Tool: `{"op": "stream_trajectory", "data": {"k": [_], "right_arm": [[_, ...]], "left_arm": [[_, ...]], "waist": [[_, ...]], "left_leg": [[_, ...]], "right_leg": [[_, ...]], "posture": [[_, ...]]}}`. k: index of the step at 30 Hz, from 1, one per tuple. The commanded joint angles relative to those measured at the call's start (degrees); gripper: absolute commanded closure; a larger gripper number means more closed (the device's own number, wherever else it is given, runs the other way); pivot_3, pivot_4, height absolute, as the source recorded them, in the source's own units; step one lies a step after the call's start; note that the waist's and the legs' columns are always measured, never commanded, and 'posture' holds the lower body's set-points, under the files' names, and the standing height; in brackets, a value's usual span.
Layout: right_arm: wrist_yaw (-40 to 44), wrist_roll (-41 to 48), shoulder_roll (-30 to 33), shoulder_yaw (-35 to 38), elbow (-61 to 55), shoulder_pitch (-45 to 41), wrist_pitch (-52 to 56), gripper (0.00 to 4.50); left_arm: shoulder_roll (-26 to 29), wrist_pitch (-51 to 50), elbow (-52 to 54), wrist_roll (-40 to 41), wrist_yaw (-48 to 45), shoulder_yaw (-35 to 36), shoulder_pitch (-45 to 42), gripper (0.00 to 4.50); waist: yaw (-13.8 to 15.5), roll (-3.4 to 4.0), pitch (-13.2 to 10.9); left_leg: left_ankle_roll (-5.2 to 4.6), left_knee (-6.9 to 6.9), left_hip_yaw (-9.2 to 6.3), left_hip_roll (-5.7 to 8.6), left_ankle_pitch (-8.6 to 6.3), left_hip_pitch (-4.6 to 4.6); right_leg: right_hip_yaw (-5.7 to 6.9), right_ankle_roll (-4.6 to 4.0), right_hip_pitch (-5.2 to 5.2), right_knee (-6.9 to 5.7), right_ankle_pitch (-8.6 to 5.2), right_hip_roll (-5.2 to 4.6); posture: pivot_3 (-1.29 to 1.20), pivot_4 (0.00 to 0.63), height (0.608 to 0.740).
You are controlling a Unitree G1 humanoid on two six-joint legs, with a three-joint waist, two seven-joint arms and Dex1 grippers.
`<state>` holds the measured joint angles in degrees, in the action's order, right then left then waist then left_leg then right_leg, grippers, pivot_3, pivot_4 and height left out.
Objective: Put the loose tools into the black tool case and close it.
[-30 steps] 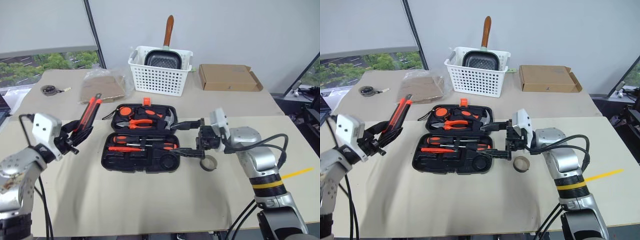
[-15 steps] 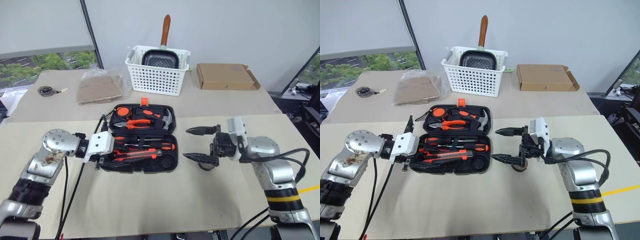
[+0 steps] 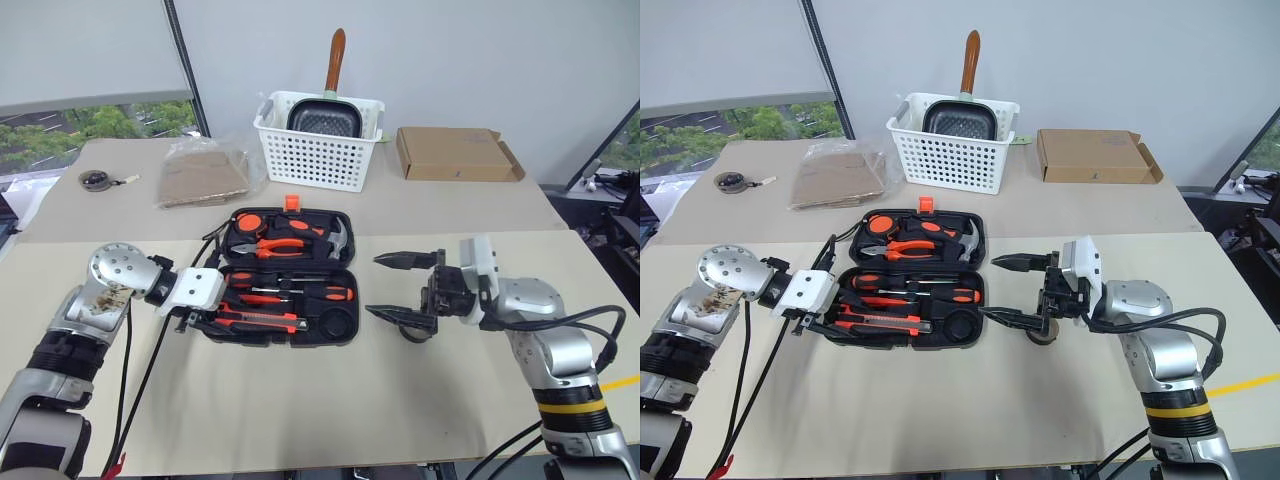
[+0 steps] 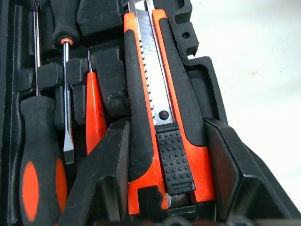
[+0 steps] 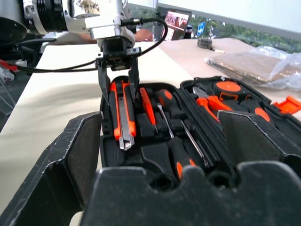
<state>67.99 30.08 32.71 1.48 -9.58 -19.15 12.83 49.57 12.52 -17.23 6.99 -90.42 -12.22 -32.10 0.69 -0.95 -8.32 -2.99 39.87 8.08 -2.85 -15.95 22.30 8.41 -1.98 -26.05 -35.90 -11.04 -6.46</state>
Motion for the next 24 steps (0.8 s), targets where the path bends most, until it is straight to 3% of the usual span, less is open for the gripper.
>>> {"op": "stream_trajectory", "data": {"k": [1,11,13,18,24], "right_arm": [[-0.3,1.0,0.7,0.6,-2.0,-1.0,0.2,0.00],[-0.1,0.8,0.6,-0.1,-1.3,-1.4,-0.4,0.00],[-0.1,0.8,0.6,-0.2,-1.3,-1.5,-0.4,0.00],[0.1,0.8,0.4,-0.4,-0.6,-2.1,-0.3,0.00],[0.3,0.6,0.2,-0.7,-0.2,-2.2,-0.5,0.00]], "left_arm": [[-0.5,0.1,0.5,-0.8,1.0,-0.3,-0.5,2.72],[-1.3,-1.9,1.4,-1.0,2.1,-0.5,-0.3,2.72],[-1.1,-2.4,1.1,-0.8,2.0,-0.3,-0.6,1.72],[-1.3,-2.0,0.8,0.2,2.8,1.2,-2.0,0.13],[-0.7,-13.2,7.8,10.1,1.2,5.5,-2.2,0.05]], "waist": [[0.0,0.00,0.0],[0.0,0.00,0.0],[0.0,0.00,0.0],[0.0,0.00,0.0],[0.0,-0.01,0.0]], "left_leg": [[0.00,0.00,0.00,0.00,0.00,0.00],[0.04,0.04,-0.01,-0.01,0.03,-0.02],[0.04,0.04,-0.01,-0.01,0.03,-0.02],[0.04,0.05,-0.01,-0.01,0.03,-0.03],[0.24,0.06,-0.01,-0.01,0.15,-0.02]], "right_leg": [[0.00,0.00,0.00,-0.01,0.00,0.00],[0.00,0.00,0.00,-0.08,0.00,0.01],[0.00,0.00,0.00,-0.09,0.00,0.01],[0.00,0.00,0.00,-0.09,0.00,0.01],[0.00,0.00,0.00,-0.10,0.00,0.02]], "posture": [[0.00,0.150,0.700],[0.00,0.150,0.700],[0.00,0.150,0.700],[0.00,0.150,0.700],[0.00,0.150,0.700]]}}
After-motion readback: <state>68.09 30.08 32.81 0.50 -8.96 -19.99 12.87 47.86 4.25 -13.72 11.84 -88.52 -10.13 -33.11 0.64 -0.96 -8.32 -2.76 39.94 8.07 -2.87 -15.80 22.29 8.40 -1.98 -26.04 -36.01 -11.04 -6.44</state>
